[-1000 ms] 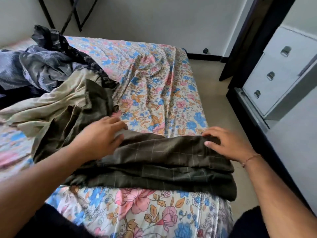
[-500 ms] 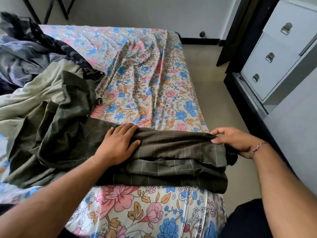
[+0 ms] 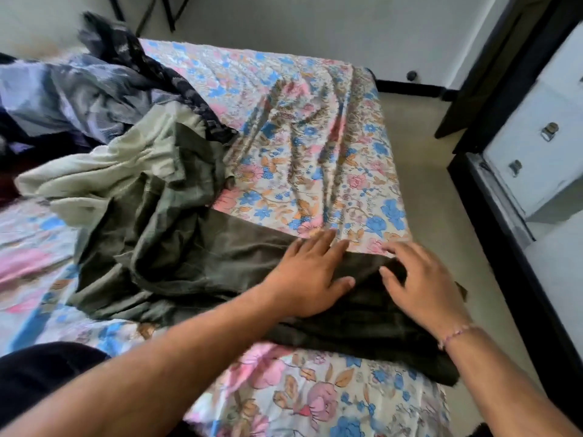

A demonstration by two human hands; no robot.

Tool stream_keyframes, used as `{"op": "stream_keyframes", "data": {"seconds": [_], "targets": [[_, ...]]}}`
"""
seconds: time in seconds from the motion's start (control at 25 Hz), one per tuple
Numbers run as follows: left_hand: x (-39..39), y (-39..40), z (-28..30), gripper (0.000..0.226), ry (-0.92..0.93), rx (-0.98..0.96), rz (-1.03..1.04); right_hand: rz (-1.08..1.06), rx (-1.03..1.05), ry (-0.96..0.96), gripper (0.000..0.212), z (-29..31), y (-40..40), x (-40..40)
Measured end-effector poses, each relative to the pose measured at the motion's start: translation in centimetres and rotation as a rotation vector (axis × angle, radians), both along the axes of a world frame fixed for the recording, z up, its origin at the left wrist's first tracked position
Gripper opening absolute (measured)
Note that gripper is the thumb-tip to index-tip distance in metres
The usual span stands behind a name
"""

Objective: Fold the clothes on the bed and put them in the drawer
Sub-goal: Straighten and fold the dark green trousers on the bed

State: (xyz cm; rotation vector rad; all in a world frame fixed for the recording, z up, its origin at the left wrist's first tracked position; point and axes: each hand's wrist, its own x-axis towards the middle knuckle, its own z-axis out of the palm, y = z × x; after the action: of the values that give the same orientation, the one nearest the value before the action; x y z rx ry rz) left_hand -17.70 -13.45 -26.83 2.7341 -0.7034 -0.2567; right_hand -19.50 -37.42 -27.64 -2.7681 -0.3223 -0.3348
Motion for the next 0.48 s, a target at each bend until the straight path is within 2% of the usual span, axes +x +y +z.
{"op": "stream_keyframes", "data": {"seconds": [0.08, 0.12, 0.2, 0.28, 0.36, 0.48], "targets": [[0.9, 7.3, 3.0, 0.078, -0.123, -0.009, 0.114, 0.079, 0.013, -0.037, 0.038, -0.1, 3.1, 0.4], [1.0, 10.8, 4.3, 0.074, -0.201, -0.054, 0.201, 0.096, 0.093, -0.034, 0.038, -0.2, 5.3, 1.2], [1.0, 16.3, 5.7, 0.062, -0.374, -0.222, 0.424, 0.115, 0.322, 0.029, 0.036, -0.1, 11.1, 3.0], [1.8, 20.7, 6.0, 0.051, -0.470, -0.376, 0.660, 0.176, 0.434, 0.078, 0.034, 0.1, 18.1, 5.8], [3.0, 24.0, 5.9, 0.040, -0.406, -0.343, 0.772, 0.228, 0.443, 0.141, 0.034, -0.2, 24.4, 9.1], [4.0, 26.3, 5.8, 0.019, -0.195, -0.271, 0.804, 0.178, 0.395, 0.241, 0.043, -0.2, 30.1, 13.4]]}}
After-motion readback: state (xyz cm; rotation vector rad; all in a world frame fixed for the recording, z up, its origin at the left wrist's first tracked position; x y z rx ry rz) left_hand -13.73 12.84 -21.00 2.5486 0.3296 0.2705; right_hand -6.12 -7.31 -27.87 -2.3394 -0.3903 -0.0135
